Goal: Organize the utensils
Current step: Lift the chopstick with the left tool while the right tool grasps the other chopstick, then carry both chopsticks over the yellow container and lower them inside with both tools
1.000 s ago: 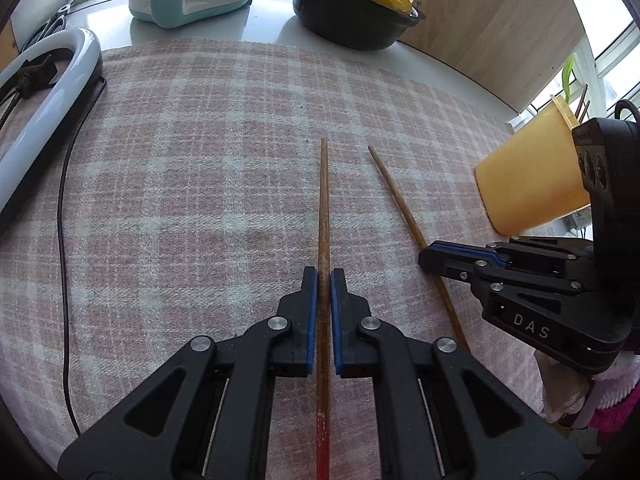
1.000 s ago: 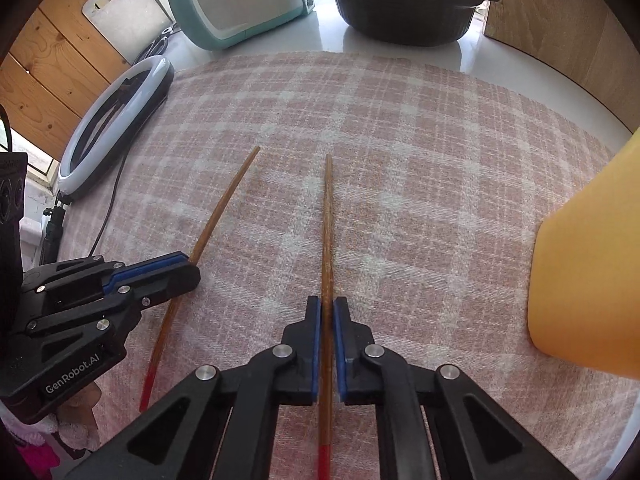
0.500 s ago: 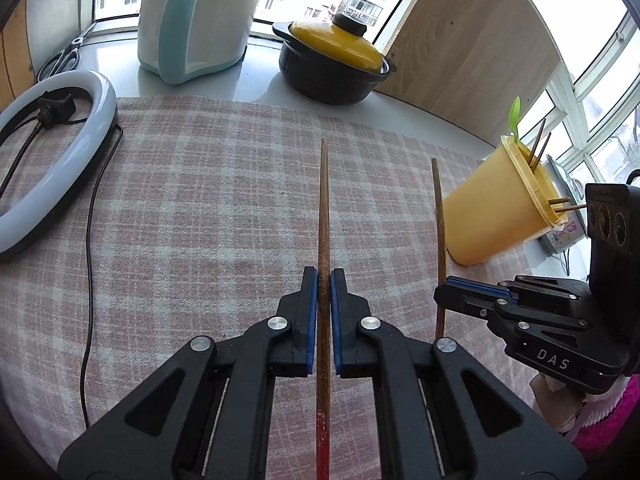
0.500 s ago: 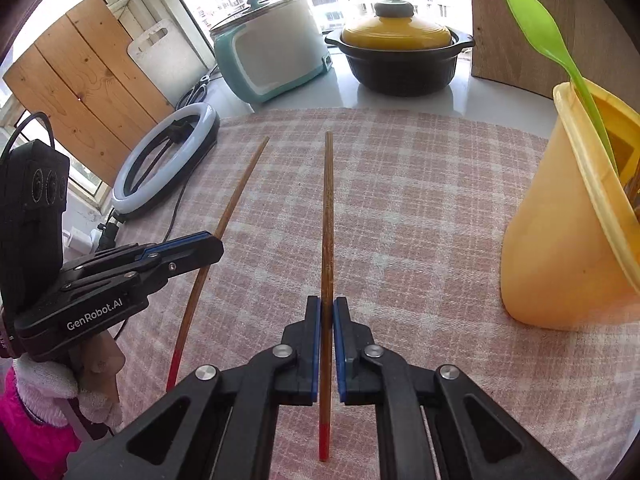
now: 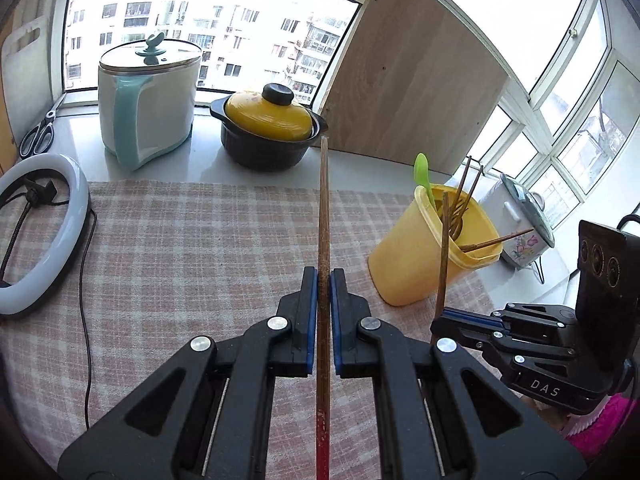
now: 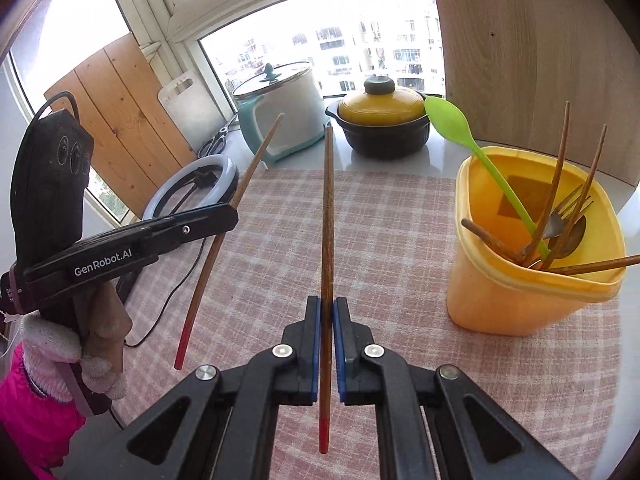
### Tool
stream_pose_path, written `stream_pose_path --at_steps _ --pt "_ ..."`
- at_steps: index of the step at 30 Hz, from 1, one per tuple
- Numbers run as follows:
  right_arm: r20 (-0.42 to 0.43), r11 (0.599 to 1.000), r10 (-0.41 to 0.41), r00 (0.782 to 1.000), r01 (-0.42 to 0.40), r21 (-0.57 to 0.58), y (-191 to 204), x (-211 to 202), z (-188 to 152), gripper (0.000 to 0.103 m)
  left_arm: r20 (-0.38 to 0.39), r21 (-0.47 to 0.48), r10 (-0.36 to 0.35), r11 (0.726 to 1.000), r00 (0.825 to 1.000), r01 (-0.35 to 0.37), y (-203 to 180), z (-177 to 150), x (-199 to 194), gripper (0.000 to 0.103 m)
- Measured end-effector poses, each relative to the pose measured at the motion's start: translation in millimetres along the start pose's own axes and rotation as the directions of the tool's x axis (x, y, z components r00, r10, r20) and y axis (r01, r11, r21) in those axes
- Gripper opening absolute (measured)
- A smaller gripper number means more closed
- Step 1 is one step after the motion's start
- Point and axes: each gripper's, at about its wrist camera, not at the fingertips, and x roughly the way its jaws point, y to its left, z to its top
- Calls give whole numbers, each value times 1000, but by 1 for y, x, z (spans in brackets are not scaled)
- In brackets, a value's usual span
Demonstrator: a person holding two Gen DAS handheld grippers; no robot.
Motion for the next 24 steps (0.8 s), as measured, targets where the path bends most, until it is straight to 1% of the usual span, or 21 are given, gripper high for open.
stream_pose_path --at_steps 6,9,17,24 --pt "78 1000 -20 997 19 23 -19 -39 8 3 44 24 -54 998 998 53 -21 19 -5 4" --pt "116 999 -41 992 37 39 -30 -55 14 3 63 35 -79 996 995 77 -32 29 -1 4" --pt "195 993 -100 976 86 80 -60 -85 33 3 108 56 -149 988 983 144 -63 52 9 4" --pt "257 986 -138 956 109 123 -82 -105 51 3 129 105 -178 981 975 165 -95 71 19 4"
